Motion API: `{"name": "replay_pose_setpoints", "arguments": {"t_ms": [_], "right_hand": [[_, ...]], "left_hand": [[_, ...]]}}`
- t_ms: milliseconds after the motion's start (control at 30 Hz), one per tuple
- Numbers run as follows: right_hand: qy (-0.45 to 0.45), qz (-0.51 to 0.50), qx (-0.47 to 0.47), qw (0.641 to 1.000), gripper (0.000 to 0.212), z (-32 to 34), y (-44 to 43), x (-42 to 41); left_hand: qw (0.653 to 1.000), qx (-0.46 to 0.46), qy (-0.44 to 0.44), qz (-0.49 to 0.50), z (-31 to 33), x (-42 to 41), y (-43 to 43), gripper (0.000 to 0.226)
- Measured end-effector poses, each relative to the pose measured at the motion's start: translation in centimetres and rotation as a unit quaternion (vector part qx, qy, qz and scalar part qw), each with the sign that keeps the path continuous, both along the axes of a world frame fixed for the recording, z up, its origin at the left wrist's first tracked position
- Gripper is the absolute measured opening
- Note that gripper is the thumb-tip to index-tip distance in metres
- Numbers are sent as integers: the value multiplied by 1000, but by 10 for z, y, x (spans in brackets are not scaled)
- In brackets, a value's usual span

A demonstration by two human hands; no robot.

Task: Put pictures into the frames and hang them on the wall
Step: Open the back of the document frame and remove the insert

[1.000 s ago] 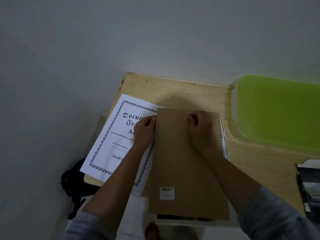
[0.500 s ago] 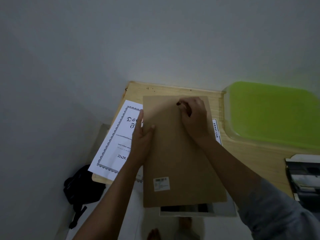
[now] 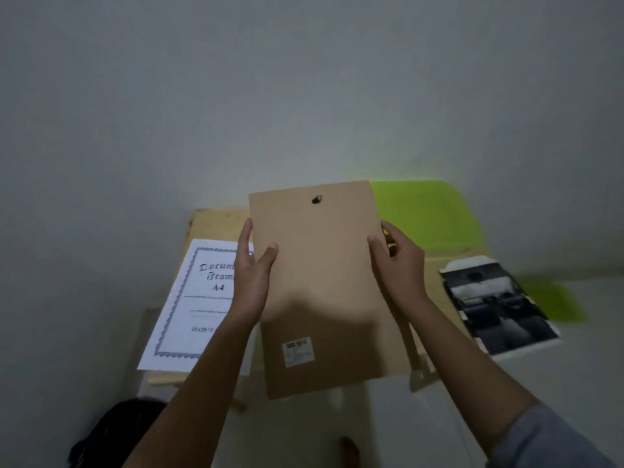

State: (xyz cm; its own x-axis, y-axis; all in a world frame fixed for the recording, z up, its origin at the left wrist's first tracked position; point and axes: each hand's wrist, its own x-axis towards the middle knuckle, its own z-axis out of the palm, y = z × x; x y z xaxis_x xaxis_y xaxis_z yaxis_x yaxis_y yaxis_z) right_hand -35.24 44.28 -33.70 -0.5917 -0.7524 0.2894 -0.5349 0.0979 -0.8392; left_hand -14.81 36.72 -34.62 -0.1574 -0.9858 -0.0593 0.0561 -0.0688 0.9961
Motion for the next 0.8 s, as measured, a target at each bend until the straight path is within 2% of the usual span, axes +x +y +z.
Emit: {"name": "replay_pose_setpoints", "arguments": {"t_ms": [100,200,267,400,533,667,800], "right_hand": [[-30,-63,45,997,35,-13,53,-32],[-45,-92,111,988,33,-29,103,-68],[-65,-112,159,979,34,-42,131,-92],[-65,-123,217,966,33,-64,164,-136],[-88,-114,236,961,35,-76,170,-176],[-106,-114,247,957,31,-95,164,-201],[-104,-95,253,957,33,-107,150,-207]], "left_hand": [[992,15,-95,-87,-13,-43,22,61],[959,33,-225,-169,-34,-88,52,65],[939,42,-275,-202,-48,-116,74,67],[916,41,-300,-263,-68,-163,109,72],[916,23,-291,-274,-83,-196,124,52],[915,73,-313,-244,-100,-211,132,76],[910,76,-345,-219,-108,-214,134,82]]}}
